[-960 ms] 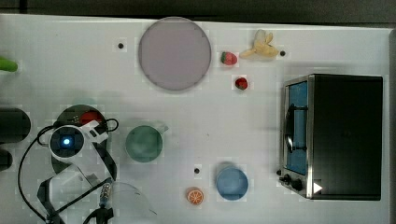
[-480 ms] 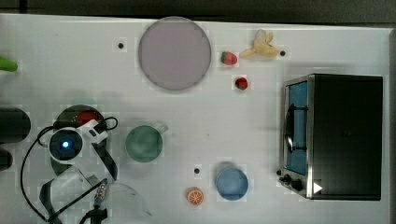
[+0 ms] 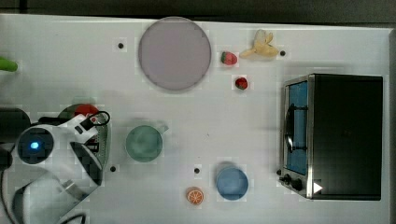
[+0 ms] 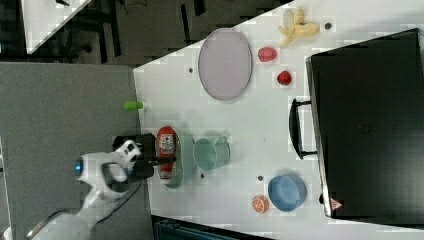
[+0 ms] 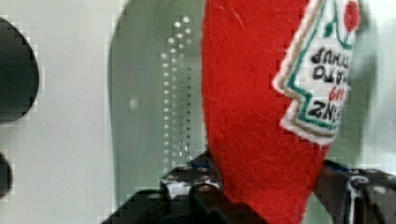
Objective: Pick ketchup from strainer and place it on the table
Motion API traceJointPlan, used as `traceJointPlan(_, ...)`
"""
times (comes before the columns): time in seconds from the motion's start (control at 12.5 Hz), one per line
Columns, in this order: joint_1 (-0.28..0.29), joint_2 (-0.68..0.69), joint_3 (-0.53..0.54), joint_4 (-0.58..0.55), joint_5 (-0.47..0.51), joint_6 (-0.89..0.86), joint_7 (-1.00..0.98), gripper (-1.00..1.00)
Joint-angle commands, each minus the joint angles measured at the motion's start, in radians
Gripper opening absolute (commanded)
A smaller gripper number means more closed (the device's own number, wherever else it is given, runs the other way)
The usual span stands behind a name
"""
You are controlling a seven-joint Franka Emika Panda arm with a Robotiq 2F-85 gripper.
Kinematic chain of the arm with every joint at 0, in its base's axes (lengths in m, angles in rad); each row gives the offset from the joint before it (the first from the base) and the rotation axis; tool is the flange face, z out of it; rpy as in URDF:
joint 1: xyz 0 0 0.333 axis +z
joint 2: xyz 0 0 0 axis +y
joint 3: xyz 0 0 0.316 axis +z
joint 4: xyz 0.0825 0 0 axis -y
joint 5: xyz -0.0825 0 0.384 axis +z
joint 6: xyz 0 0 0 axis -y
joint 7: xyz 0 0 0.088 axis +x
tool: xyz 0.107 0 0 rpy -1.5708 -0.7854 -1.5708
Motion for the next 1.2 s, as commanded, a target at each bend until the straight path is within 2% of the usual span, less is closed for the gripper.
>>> traceJointPlan(0.08,-0.058,-0.151,0.015,0.092,0.114,-0.172,0.043,0.17)
traceJointPlan(0.16,-0.076,-0.182,0.004,0.123,0.145,-0.249,0.036,0.17)
traceJointPlan(0.4,-0.126,-0.23,-0.064,0.197,0.152,-0.391,-0.025,0.17)
traceJointPlan(0.8,-0.178,-0.238,-0.263,0.209,0.146,-0.399,-0.238,0.17)
traceJointPlan(1.2,-0.184,-0.238,-0.475,0.162,0.146,-0.402,-0.264,0.17)
